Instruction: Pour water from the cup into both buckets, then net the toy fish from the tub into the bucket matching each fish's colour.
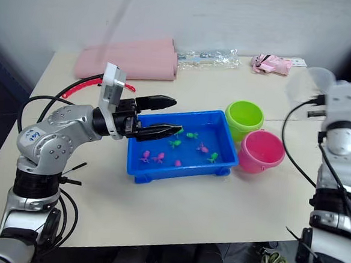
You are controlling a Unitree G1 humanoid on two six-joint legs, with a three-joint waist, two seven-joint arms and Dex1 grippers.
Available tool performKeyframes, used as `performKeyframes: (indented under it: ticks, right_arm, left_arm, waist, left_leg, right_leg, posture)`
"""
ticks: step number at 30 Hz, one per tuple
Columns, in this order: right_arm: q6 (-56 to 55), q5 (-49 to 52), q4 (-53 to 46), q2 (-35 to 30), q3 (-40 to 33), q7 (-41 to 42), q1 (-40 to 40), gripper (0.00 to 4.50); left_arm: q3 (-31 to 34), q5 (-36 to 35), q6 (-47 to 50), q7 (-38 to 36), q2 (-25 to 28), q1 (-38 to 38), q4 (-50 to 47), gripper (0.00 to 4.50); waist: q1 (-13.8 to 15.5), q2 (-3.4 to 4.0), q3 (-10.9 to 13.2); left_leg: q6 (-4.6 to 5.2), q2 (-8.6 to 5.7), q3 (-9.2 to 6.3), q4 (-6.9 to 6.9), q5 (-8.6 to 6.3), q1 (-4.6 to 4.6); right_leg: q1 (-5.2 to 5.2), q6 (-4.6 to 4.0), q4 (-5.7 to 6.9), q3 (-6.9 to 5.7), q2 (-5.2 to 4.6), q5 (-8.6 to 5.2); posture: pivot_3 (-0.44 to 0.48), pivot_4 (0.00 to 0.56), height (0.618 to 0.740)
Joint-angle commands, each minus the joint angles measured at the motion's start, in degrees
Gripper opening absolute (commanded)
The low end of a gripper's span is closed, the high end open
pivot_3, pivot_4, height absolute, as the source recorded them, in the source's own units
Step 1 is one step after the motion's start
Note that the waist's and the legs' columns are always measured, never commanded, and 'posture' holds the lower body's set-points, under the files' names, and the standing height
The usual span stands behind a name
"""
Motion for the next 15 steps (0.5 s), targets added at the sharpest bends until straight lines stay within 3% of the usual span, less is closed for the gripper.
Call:
performKeyframes:
  ticks: [1, 7, 15]
  right_arm:
    - [11.29, 9.46, -13.18, 1.84, -12.23, -1.73, 6.71, 0.06]
    - [15.94, 15.01, -24.97, 9.17, -19.75, -3.17, 20.36, 0.06]
    - [6.22, 12.97, -19.05, 13.86, -15.96, -0.32, 30.02, 0.06]
  left_arm:
    - [-0.79, -1.48, -0.27, -3.69, 0.76, -1.41, -2.27, 4.5]
    - [-2.36, -2.24, 0.31, -6.67, -0.46, -3.67, -2.57, 4.5]
    - [-4.04, -1.86, 0.29, -9.6, -1.52, -6.0, -1.57, 4.5]
  waist:
    - [0.37, 0.0, 0.0]
    - [0.18, 0.03, -0.02]
    - [-0.12, 0.27, -0.15]
  left_leg:
    - [0.0, 0.01, -0.02, 0.01, 0.0, 0.0]
    - [0.0, -0.02, 0.11, 0.1, 0.0, 0.07]
    - [-0.04, 0.03, 0.35, -0.01, 0.0, 0.21]
  right_leg:
    - [0.0, 0.0, 0.01, 0.0, 0.02, 0.0]
    - [0.0, 0.0, 0.11, 0.19, 0.02, 0.01]
    - [-0.1, 0.0, 0.11, 0.49, 0.19, 0.01]
  posture:
    - [0.0, 0.15, 0.738]
    - [0.0, 0.15, 0.738]
    - [0.0, 0.15, 0.738]
